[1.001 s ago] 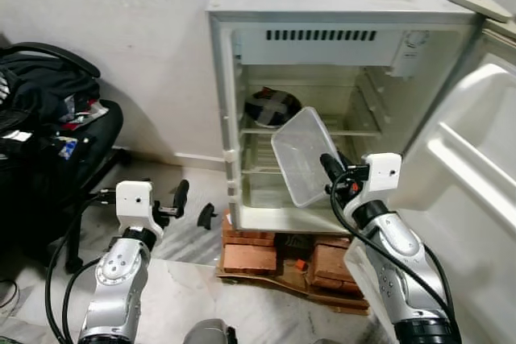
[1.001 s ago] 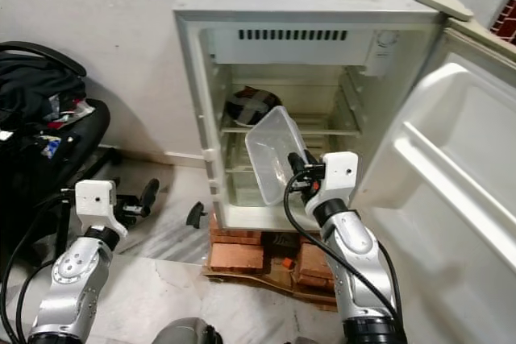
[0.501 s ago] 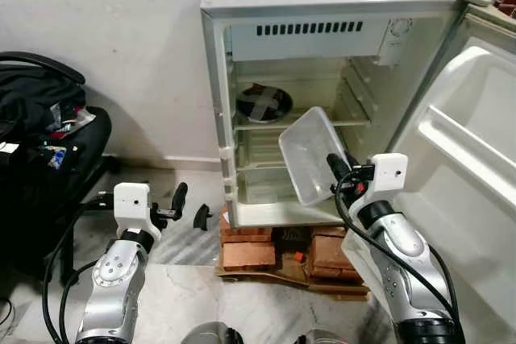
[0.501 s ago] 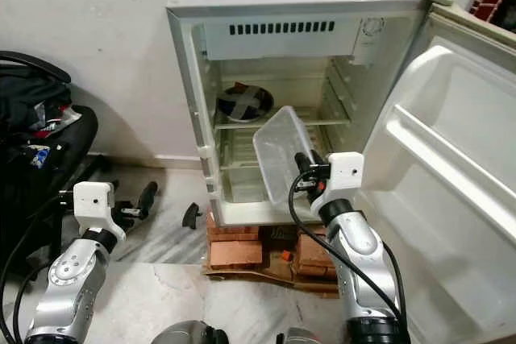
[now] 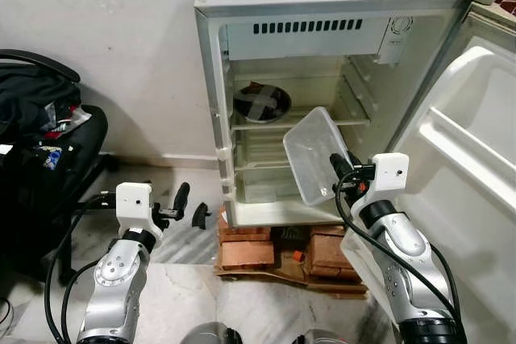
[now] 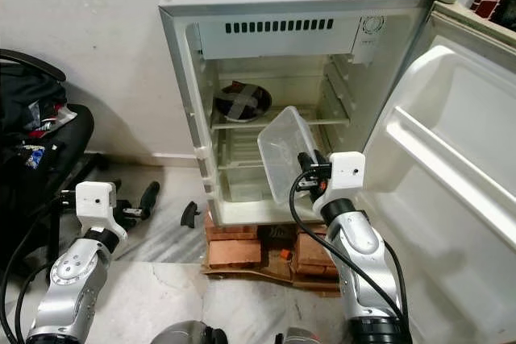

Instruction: Restocking fridge

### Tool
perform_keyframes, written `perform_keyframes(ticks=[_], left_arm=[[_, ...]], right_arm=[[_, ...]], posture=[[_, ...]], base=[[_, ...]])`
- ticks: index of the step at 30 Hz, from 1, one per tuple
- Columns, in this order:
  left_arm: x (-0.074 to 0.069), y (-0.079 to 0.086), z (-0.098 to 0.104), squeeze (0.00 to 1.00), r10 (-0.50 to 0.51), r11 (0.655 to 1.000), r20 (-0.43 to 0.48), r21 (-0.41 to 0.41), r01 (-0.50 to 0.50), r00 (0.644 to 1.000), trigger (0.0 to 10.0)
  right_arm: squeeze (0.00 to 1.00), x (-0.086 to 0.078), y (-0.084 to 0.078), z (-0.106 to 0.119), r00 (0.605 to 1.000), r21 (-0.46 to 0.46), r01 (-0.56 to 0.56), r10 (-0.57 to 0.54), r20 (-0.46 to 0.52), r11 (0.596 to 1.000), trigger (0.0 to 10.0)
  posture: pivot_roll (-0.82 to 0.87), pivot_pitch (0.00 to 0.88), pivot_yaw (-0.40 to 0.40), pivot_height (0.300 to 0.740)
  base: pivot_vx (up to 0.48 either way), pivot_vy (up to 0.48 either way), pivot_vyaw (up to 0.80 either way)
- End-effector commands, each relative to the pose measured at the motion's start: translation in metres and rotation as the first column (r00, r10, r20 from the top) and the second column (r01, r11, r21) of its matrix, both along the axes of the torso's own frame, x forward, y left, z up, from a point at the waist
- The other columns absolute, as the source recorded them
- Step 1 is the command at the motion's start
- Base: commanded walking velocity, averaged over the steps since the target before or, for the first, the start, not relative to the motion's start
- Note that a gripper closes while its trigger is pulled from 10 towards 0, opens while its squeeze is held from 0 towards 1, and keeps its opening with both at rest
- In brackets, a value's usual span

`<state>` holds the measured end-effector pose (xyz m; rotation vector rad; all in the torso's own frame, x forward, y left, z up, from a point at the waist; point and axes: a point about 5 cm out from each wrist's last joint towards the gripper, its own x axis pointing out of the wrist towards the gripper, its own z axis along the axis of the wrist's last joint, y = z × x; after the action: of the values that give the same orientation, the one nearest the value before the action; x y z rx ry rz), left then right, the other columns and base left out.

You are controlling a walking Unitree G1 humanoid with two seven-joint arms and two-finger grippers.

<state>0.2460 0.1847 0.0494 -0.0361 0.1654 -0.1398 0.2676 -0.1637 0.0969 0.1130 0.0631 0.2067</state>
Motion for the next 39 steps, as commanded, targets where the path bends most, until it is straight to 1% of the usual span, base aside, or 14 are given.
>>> perform_keyframes(ticks=[1, 4, 18, 20, 26, 33, 39], left_arm=[[0.0026, 0.0003, 0.0045, 0.00, -0.002, 1.000, 0.016, 0.000, 0.002, 1.000, 10.0], [0.0026, 0.0002, 0.0045, 0.00, 0.000, 1.000, 0.014, -0.002, 0.000, 1.000, 10.0], [0.0029, -0.0017, 0.0044, 0.00, -0.006, 1.000, 0.015, -0.003, 0.006, 1.000, 10.0], [0.0029, -0.0018, 0.0042, 0.00, -0.006, 1.000, 0.014, -0.002, 0.006, 1.000, 10.0], [0.0028, -0.0016, 0.0026, 0.00, -0.008, 1.000, 0.004, 0.009, 0.008, 1.000, 10.0], [0.0030, -0.0031, 0.0031, 0.00, -0.022, 1.000, 0.010, 0.011, 0.022, 1.000, 10.0], [0.0029, -0.0040, 0.0034, 0.00, -0.029, 1.000, 0.009, 0.011, 0.029, 1.000, 10.0]], right_arm=[[0.00, 0.0026, -0.0003, 0.0045, 1.000, -0.002, 0.008, -0.008, 0.020, 1.000, 10.0], [0.00, 0.0026, -0.0006, 0.0044, 1.000, -0.002, 0.008, -0.008, 0.019, 1.000, 10.0], [0.00, 0.0032, -0.0015, 0.0049, 1.000, -0.007, 0.007, -0.007, 0.021, 1.000, 10.0], [0.00, 0.0030, -0.0029, 0.0048, 1.000, -0.008, 0.010, -0.010, 0.021, 1.000, 10.0], [0.00, 0.0035, -0.0071, 0.0050, 1.000, -0.014, 0.022, -0.022, 0.022, 1.000, 10.0], [0.00, 0.0036, -0.0080, 0.0052, 0.999, -0.016, 0.027, -0.026, 0.024, 1.000, 10.0], [0.00, 0.0039, -0.0085, 0.0053, 0.999, -0.017, 0.027, -0.027, 0.025, 0.999, 10.0]], posture=[[-0.01, 0.000, 0.035, 0.740], [-0.01, 0.000, 0.035, 0.740], [-0.01, 0.000, 0.031, 0.740], [-0.01, 0.000, 0.031, 0.740], [-0.01, 0.000, 0.033, 0.740], [-0.01, 0.000, 0.033, 0.740], [-0.01, 0.000, 0.033, 0.740]], base=[[0.300, 0.000, 0.00], [0.298, 0.000, 0.00], [0.285, 0.311, 0.00], [0.266, 0.000, 0.00], [0.000, 0.000, 0.00], [0.000, 0.000, 0.00], [0.000, -0.277, 0.00]])
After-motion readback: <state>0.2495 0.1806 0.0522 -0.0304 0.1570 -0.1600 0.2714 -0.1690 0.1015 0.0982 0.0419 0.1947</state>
